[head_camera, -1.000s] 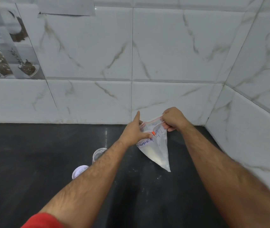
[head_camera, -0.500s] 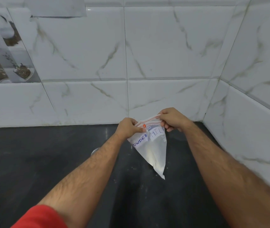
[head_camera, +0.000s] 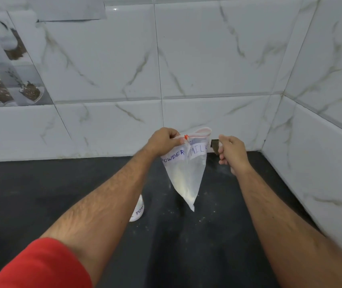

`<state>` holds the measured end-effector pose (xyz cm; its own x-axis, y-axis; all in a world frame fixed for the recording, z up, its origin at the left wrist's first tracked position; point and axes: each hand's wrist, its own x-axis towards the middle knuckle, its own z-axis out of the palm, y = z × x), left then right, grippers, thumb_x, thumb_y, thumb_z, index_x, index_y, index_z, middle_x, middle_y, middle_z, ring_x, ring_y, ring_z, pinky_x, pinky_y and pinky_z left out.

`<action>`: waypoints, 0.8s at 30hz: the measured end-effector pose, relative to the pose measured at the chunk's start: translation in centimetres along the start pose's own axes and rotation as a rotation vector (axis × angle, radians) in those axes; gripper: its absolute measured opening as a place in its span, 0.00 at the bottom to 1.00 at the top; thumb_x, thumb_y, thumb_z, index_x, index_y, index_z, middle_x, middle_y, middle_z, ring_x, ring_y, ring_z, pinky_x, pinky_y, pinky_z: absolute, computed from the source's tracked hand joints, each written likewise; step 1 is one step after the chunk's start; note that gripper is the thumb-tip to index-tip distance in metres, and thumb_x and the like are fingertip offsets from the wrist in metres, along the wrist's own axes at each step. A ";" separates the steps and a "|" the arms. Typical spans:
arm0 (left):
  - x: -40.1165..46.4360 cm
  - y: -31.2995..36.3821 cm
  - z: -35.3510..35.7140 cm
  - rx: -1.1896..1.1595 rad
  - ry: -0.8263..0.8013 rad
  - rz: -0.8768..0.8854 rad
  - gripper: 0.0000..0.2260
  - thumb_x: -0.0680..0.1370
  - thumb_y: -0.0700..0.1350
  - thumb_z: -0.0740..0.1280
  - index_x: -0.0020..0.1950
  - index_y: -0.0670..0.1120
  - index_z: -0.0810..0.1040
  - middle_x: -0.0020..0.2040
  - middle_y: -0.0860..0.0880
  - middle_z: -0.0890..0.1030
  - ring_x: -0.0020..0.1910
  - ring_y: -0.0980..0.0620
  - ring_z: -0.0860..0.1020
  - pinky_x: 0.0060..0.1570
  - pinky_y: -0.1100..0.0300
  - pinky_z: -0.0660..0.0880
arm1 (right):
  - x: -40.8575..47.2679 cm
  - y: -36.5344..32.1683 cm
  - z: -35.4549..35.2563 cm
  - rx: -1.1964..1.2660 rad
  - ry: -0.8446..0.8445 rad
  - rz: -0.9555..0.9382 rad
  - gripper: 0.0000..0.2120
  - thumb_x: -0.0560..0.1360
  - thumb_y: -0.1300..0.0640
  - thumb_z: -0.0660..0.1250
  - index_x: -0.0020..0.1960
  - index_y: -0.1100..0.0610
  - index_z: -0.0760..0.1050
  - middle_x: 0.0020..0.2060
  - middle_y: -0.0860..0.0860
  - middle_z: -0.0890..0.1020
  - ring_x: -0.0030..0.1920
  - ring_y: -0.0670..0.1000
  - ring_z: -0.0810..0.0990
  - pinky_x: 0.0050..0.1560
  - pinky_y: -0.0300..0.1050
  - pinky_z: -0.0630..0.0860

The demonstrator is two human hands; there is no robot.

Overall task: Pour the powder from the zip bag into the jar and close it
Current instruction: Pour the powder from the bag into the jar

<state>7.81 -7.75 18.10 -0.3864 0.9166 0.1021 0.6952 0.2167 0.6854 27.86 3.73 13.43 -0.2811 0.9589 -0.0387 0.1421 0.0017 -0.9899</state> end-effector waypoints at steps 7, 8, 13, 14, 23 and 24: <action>1.0 1.2 -4.0 0.323 -0.023 0.160 0.05 0.79 0.49 0.67 0.45 0.56 0.80 0.49 0.54 0.83 0.53 0.53 0.75 0.73 0.36 0.55 | -0.6 4.3 1.7 0.176 -0.160 0.333 0.20 0.82 0.45 0.60 0.66 0.58 0.73 0.55 0.57 0.80 0.49 0.54 0.81 0.42 0.48 0.78; 0.9 1.1 -4.1 0.256 -0.009 0.199 0.06 0.79 0.46 0.67 0.44 0.53 0.81 0.47 0.51 0.84 0.50 0.51 0.77 0.68 0.39 0.65 | -0.7 4.9 2.2 0.183 -0.189 0.368 0.23 0.82 0.46 0.60 0.71 0.59 0.70 0.59 0.59 0.80 0.52 0.55 0.81 0.43 0.49 0.79; -0.2 0.7 -4.1 -0.140 0.126 0.177 0.07 0.80 0.38 0.64 0.48 0.40 0.81 0.41 0.42 0.80 0.37 0.51 0.74 0.35 0.61 0.73 | -2.1 7.0 5.1 0.398 -0.358 0.536 0.30 0.79 0.39 0.63 0.73 0.56 0.66 0.66 0.63 0.76 0.60 0.61 0.79 0.56 0.59 0.79; -0.3 0.3 -4.2 -0.221 0.161 0.154 0.07 0.81 0.39 0.63 0.47 0.41 0.80 0.40 0.44 0.79 0.36 0.52 0.73 0.34 0.64 0.72 | -2.5 7.3 5.6 0.487 -0.393 0.548 0.29 0.77 0.37 0.65 0.71 0.54 0.68 0.65 0.62 0.77 0.62 0.61 0.79 0.60 0.60 0.78; -1.5 -5.6 -4.8 -0.691 0.373 -0.020 0.09 0.81 0.39 0.63 0.46 0.50 0.79 0.43 0.52 0.83 0.43 0.53 0.79 0.44 0.60 0.75 | -2.3 4.2 7.2 0.877 -0.445 0.298 0.13 0.79 0.55 0.62 0.52 0.62 0.82 0.49 0.59 0.85 0.51 0.59 0.83 0.56 0.54 0.77; -1.7 -6.2 -4.7 -0.761 0.394 -0.051 0.10 0.81 0.38 0.62 0.48 0.50 0.80 0.47 0.49 0.84 0.45 0.50 0.81 0.47 0.56 0.77 | -2.1 3.9 7.2 0.808 -0.478 0.276 0.11 0.79 0.57 0.63 0.52 0.62 0.81 0.48 0.59 0.85 0.50 0.59 0.83 0.54 0.53 0.77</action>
<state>1.30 -12.18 17.11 -0.6867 0.6975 0.2047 0.1296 -0.1596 0.9786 22.14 -0.31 8.69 -0.7159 0.6801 -0.1579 -0.3824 -0.5711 -0.7264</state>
